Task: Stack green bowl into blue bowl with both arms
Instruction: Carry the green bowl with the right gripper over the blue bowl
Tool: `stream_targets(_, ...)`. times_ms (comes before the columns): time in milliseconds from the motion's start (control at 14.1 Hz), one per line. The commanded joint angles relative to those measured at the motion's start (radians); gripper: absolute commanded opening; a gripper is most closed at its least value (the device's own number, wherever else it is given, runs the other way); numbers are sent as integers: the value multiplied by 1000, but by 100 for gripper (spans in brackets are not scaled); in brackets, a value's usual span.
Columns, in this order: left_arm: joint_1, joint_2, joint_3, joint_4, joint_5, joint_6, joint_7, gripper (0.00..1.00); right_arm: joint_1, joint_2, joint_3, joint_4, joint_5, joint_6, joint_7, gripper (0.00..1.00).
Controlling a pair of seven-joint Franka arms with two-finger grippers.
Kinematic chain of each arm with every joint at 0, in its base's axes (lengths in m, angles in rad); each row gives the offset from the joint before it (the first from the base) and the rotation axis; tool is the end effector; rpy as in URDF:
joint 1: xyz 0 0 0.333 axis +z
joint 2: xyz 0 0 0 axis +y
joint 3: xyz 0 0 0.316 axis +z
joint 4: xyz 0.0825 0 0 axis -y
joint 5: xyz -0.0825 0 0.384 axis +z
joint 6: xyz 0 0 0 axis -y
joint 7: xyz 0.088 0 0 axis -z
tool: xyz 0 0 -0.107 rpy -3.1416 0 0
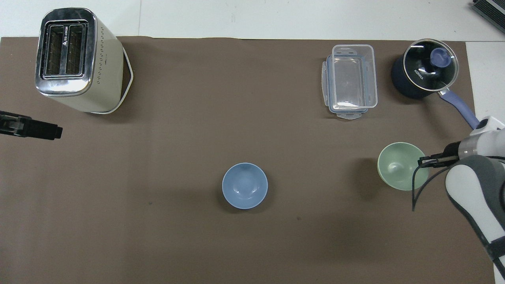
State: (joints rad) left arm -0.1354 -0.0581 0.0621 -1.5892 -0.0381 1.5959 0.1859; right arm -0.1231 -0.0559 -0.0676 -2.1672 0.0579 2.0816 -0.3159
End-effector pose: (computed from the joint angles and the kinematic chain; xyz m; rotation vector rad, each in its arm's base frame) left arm 0.5376 -0.0424 0.6499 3.0758 -0.4013 0.1038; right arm 0.5123 -0.0962 0.4167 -3.0783 -0.1483 0.0238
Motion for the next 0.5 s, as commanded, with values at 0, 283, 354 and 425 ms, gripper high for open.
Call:
stream_targets(0,23,55,-8,98,21,-85,18,100,-4,-51,12,50,28,-81,-37,0)
stream_targets(283,77,37,-13,83,17,-88,20,100,0,-58,51,199,69,-241,-9,0)
stream_targets(354,77,35,-13,75,17,-88,20,100,0,-59,72,211,69,-248,18,0)
stream_targets(425,77,32,-13,75,17,-88,21,100,0,-61,100,214,69,-249,49,0)
